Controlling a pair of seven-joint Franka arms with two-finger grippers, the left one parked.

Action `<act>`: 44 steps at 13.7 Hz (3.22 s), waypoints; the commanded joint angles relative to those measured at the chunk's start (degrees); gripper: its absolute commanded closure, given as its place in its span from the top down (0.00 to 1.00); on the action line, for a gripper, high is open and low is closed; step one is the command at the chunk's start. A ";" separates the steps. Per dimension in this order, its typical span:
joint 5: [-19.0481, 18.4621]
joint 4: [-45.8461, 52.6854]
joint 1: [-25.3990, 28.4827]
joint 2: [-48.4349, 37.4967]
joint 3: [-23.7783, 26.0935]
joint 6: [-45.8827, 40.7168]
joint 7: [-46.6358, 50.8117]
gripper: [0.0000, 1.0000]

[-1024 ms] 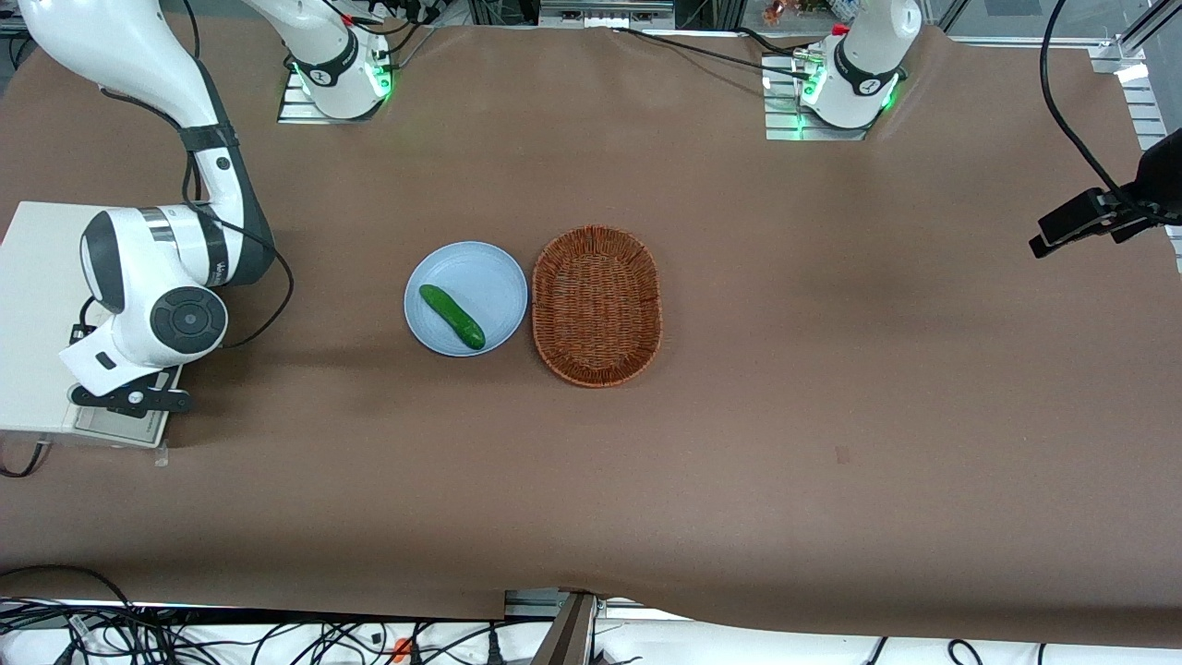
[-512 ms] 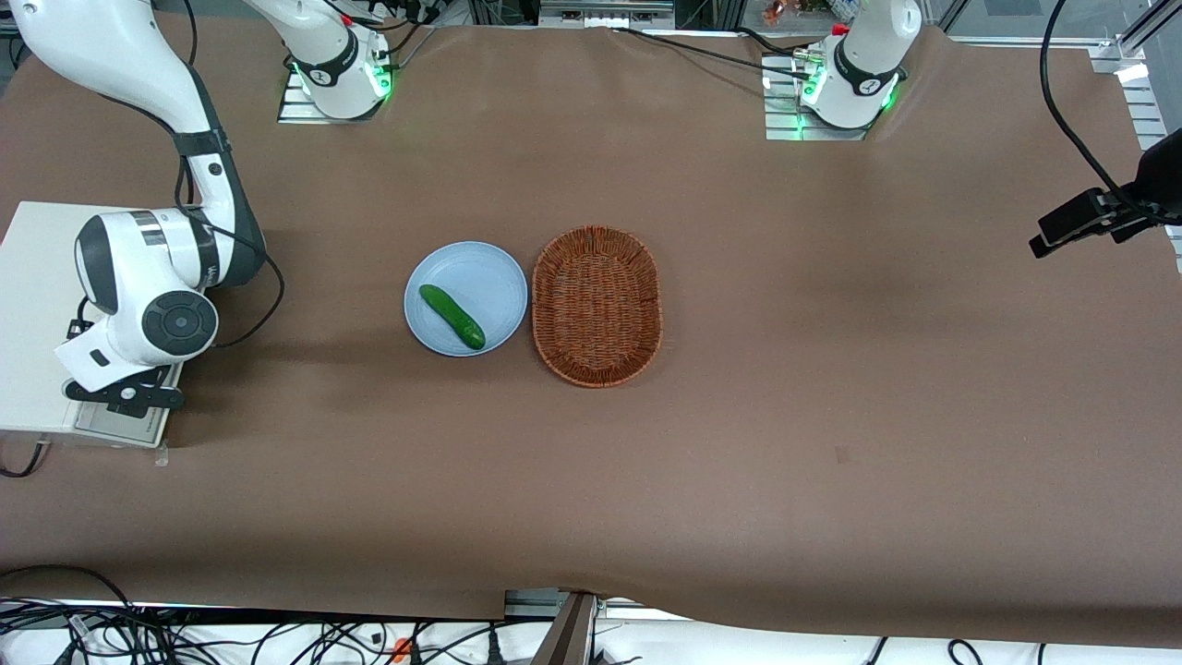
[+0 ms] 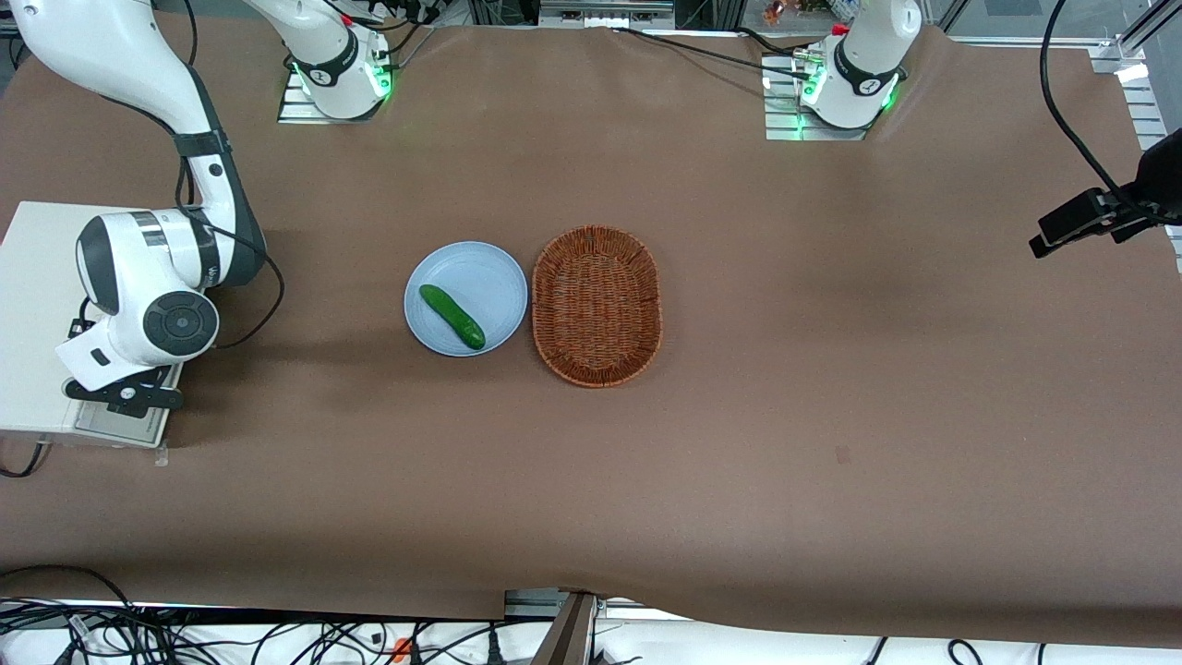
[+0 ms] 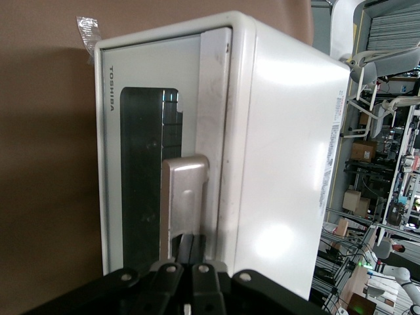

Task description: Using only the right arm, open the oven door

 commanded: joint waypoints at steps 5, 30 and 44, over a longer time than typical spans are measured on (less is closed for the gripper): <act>6.71 -1.03 0.24 1.95 0.60 2.85 1.49 0.00; 25.17 -3.49 -0.38 6.35 6.13 18.67 0.26 0.00; 47.69 10.89 -0.91 -15.35 1.30 -13.99 -26.73 1.00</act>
